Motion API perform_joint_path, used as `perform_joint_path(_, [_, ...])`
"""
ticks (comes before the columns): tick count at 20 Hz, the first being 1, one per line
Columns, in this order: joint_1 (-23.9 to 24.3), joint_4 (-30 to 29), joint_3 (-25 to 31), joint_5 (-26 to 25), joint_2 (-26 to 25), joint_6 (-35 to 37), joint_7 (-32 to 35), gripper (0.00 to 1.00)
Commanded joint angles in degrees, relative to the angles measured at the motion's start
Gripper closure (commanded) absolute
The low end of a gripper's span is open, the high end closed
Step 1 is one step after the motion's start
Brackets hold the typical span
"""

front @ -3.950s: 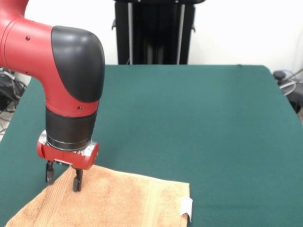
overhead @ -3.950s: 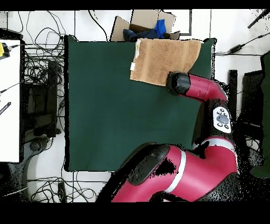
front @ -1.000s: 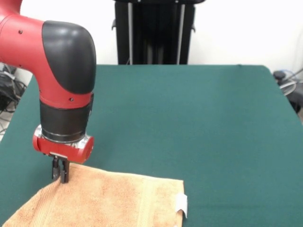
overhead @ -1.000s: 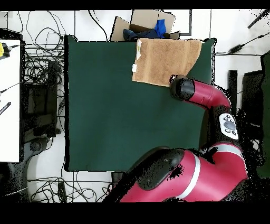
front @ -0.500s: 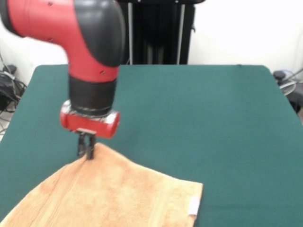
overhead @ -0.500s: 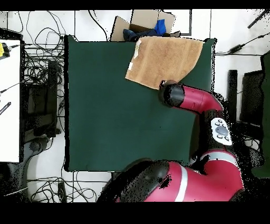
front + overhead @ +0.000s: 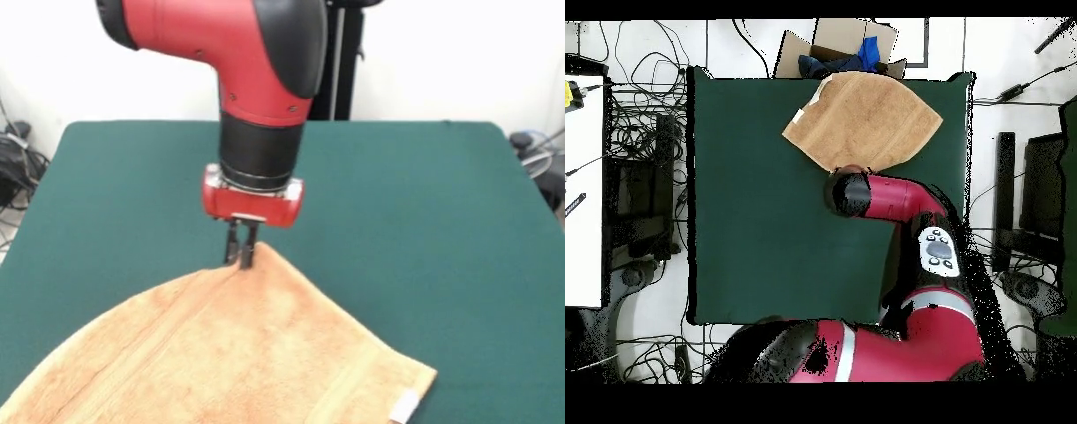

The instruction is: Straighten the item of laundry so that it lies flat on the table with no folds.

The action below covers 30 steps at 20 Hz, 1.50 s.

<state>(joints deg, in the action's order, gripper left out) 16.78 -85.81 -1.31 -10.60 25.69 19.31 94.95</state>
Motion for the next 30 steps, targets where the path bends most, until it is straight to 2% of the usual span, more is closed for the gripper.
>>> perform_joint_path(1, [-2.31,-7.49,-2.07,2.0,-0.67,-1.36,14.76,1.0])
perform_joint_path(6, [-3.55,-8.27,-3.19,2.62,-0.72,-2.08,14.92,1.0])
perform_joint_path(8, [-2.81,-10.91,-2.5,1.96,1.07,-3.03,13.77,1.0])
perform_joint_path(11, [0.59,-19.97,0.17,0.56,6.11,-8.21,13.08,1.0])
perform_joint_path(13, [3.27,-24.22,2.08,-0.73,7.75,-11.43,12.1,1.0])
perform_joint_path(17, [7.75,-29.48,5.04,-2.27,8.77,-14.88,10.23,1.0])
perform_joint_path(24, [7.52,-33.74,4.11,-2.47,9.38,-17.63,9.94,1.0])
perform_joint_path(30, [6.01,-33.85,2.85,-0.96,6.38,-21.67,11.27,1.0])
